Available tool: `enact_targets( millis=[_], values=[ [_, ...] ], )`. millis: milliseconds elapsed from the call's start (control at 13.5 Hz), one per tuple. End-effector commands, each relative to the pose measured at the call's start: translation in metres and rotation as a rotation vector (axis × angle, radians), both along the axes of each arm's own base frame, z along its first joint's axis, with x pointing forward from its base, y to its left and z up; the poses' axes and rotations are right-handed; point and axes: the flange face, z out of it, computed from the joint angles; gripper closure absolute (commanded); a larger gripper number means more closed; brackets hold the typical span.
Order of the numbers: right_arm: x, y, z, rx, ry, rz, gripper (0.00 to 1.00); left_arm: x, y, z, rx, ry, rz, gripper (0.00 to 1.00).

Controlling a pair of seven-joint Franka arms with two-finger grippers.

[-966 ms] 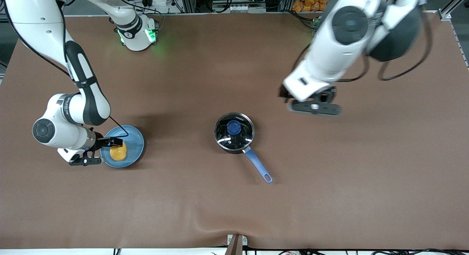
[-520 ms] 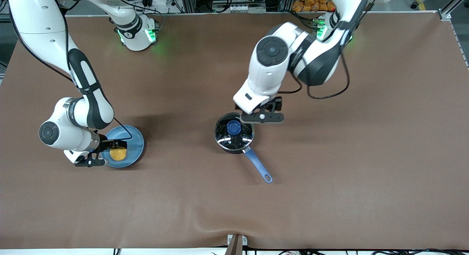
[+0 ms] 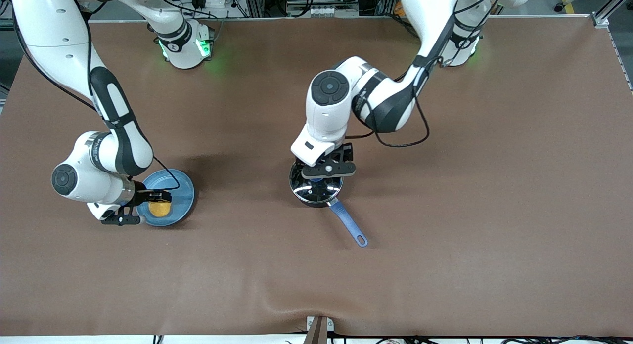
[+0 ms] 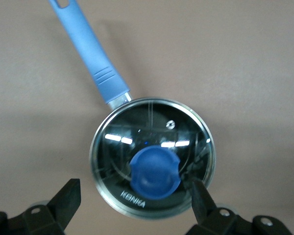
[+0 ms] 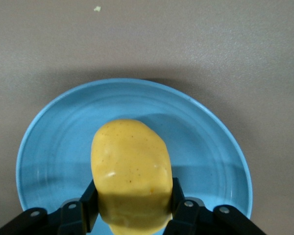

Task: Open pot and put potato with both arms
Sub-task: 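Lift the potato with the right gripper while the left gripper holds the lid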

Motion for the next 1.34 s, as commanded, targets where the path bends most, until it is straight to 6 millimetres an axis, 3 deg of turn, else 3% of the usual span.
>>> enact_targets(
  millis=[0,371,520,743,1040,1189,1263],
  values=[
    [0.003,0.001,0.004,0.028,-0.014,0.0,0.86,0.009,-0.01,-0.017,-0.002,-0.053,0.008,0.0],
    [0.013,0.012,0.059,0.045,-0.032,0.033,0.89,0.002,-0.019,-0.041,0.005,-0.047,-0.009,0.0],
    [0.014,0.03,0.082,0.049,-0.045,0.051,0.89,0.002,-0.019,-0.049,0.012,-0.039,-0.01,0.0],
    [0.016,0.046,0.102,0.052,-0.051,0.046,0.89,0.0,-0.019,-0.055,0.02,-0.031,-0.015,0.0],
    [0.017,0.096,0.124,0.049,-0.015,-0.025,0.91,-0.002,-0.018,-0.061,0.026,-0.013,-0.015,0.11],
    [0.015,0.125,0.128,0.049,-0.012,-0.015,0.95,-0.002,-0.018,-0.062,0.025,-0.01,-0.013,0.22],
    [0.013,0.141,0.128,0.047,-0.009,-0.036,0.98,-0.002,-0.018,-0.064,0.026,-0.007,-0.014,0.23]
  ],
)
